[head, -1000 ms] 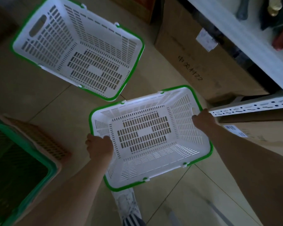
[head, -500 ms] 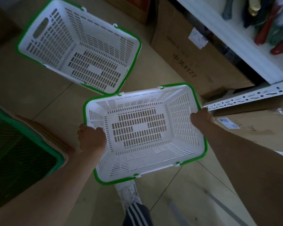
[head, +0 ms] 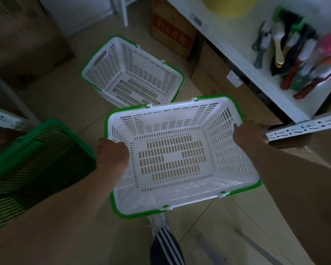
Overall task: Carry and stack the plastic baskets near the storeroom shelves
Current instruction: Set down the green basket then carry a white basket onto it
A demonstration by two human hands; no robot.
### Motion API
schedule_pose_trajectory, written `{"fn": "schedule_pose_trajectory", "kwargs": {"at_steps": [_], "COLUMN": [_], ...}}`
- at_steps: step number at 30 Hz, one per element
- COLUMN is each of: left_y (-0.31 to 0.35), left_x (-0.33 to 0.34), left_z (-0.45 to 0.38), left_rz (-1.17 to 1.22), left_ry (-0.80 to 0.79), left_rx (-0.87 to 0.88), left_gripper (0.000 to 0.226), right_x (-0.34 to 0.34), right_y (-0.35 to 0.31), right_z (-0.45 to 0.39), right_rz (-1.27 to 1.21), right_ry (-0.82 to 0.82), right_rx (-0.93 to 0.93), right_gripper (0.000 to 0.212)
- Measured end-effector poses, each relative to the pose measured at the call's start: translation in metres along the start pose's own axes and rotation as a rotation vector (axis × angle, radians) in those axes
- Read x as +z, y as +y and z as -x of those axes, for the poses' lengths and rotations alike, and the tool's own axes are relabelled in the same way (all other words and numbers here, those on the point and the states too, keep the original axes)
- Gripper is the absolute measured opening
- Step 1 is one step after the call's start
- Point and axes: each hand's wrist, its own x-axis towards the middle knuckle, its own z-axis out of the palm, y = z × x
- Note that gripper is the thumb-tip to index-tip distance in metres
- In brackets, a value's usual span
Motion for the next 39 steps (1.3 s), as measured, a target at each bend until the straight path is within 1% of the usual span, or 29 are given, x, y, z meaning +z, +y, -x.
{"fn": "schedule_pose_trajectory", "kwargs": {"at_steps": [3, 6, 9, 11, 13, 15, 17, 20, 24, 26, 29, 35, 39], "left_y": [-0.002, -0.006, -0.017, -0.03, -0.048, -0.072, -0.097, -0.134, -0.189, -0.215, -0.253, -0.323, -0.355], "left_x": [-0.041, -0.082, -0.123, -0.149, -0.173, -0.196, -0.218, -0.251, -0.283, -0.295, -0.309, -0.311, -0.297], "left_z": [0.004, 0.005, -0.002, -0.008, -0.012, -0.017, -0.023, -0.025, -0.024, -0.024, -0.024, -0.021, -0.027], "left_rz": [0.099, 0.097, 0.114, 0.138, 0.175, 0.222, 0.266, 0.264, 0.177, 0.291, 0.39, 0.438, 0.507], "left_ry": [0.064, 0.134, 0.175, 0.217, 0.281, 0.338, 0.375, 0.431, 0.492, 0.538, 0.605, 0.647, 0.629], "left_rx": [-0.017, -0.001, -0.003, -0.009, -0.029, -0.049, -0.093, -0.178, -0.272, -0.322, -0.382, -0.47, -0.519], "left_gripper": [0.048, 0.056, 0.062, 0.061, 0.056, 0.054, 0.047, 0.039, 0.034, 0.037, 0.037, 0.046, 0.045], "right_x": [-0.03, -0.056, -0.074, -0.084, -0.089, -0.09, -0.091, -0.081, -0.058, -0.047, -0.031, 0.003, 0.026], "right_y": [-0.021, -0.048, -0.076, -0.099, -0.124, -0.152, -0.181, -0.224, -0.271, -0.291, -0.317, -0.36, -0.377], "right_z": [0.025, 0.047, 0.063, 0.077, 0.094, 0.114, 0.137, 0.17, 0.215, 0.239, 0.27, 0.319, 0.33], "right_rz": [0.036, 0.028, -0.012, -0.039, 0.024, 0.071, 0.113, 0.143, 0.059, 0.067, 0.067, 0.15, 0.16], "right_ry": [0.049, 0.092, 0.078, 0.116, 0.198, 0.24, 0.271, 0.249, 0.276, 0.283, 0.288, 0.265, 0.255], "right_rx": [-0.031, -0.048, -0.204, -0.27, -0.332, -0.393, -0.417, -0.479, -0.584, -0.637, -0.706, -0.864, -0.914], "right_gripper": [0.058, 0.056, 0.049, 0.045, 0.044, 0.042, 0.037, 0.033, 0.023, 0.029, 0.031, 0.047, 0.046]}}
